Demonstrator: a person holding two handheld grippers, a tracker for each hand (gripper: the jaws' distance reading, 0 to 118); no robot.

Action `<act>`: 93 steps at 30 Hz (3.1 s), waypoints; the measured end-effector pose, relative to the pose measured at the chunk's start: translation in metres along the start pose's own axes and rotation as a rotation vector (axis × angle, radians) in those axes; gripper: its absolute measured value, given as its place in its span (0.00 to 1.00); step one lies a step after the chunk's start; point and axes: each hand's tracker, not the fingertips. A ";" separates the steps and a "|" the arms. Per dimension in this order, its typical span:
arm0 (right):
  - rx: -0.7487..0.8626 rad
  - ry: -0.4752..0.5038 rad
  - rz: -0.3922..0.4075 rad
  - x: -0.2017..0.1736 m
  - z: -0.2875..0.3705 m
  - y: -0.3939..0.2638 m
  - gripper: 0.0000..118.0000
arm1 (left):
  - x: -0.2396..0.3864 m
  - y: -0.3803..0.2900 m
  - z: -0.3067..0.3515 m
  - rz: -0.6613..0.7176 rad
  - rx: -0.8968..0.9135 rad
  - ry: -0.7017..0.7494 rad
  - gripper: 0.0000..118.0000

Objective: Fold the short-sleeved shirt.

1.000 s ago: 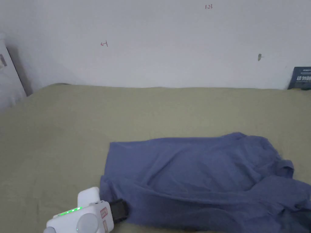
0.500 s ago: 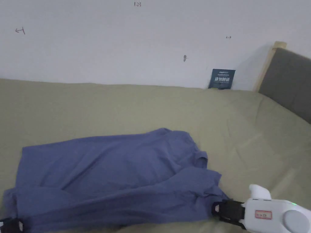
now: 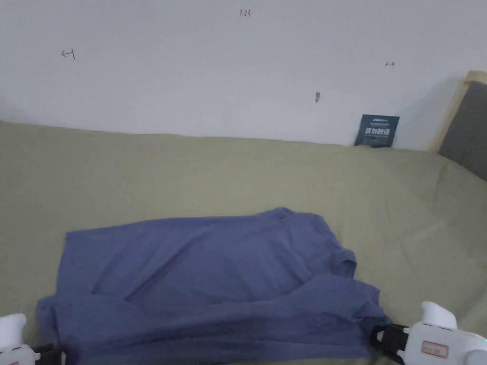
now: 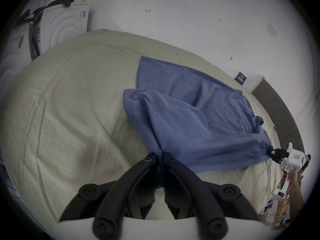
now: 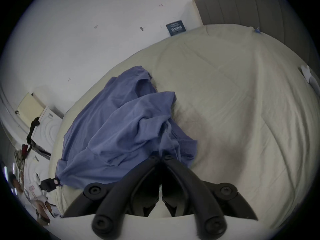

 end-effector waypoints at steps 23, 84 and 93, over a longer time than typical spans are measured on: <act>-0.182 -0.053 0.146 -0.004 0.136 -0.042 0.00 | -0.006 -0.073 0.115 -0.127 -0.119 -0.065 0.05; -0.095 -0.002 0.544 -0.110 -0.031 0.099 0.00 | -0.019 0.073 -0.067 -0.134 -0.092 0.269 0.68; -0.257 0.029 0.474 -0.077 -0.123 0.158 0.53 | -0.001 0.065 -0.049 -0.177 -0.061 0.201 0.00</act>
